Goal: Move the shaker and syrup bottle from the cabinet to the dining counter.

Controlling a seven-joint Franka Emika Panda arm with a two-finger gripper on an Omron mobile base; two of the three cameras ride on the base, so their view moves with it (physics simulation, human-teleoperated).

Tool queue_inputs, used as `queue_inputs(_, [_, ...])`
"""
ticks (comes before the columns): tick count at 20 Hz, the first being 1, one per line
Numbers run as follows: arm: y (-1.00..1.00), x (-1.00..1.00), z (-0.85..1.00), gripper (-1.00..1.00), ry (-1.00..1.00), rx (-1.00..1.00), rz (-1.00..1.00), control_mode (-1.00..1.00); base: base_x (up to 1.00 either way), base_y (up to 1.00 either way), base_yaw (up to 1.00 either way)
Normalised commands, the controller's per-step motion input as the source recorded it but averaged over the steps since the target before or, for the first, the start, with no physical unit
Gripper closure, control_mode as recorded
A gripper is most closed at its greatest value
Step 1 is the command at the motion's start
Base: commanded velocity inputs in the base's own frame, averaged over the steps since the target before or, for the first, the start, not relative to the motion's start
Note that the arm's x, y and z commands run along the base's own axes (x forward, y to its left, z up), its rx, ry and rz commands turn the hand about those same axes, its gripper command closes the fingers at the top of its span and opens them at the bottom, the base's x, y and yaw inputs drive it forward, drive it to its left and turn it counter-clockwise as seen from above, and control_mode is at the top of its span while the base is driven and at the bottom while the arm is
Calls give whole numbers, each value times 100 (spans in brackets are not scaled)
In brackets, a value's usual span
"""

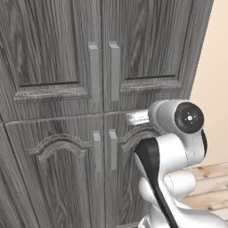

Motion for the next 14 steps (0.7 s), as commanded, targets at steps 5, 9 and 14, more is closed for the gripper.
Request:
queue_inputs(5, [35,-8,30,-100,-36,0,-5,-100,0,0,0])
queue_inputs(9, [28,-3,24,-100,-36,0,-4,-100,0,0,0])
queue_inputs(14, [27,0,11,-100,-34,0,-3,-100,0,0,0])
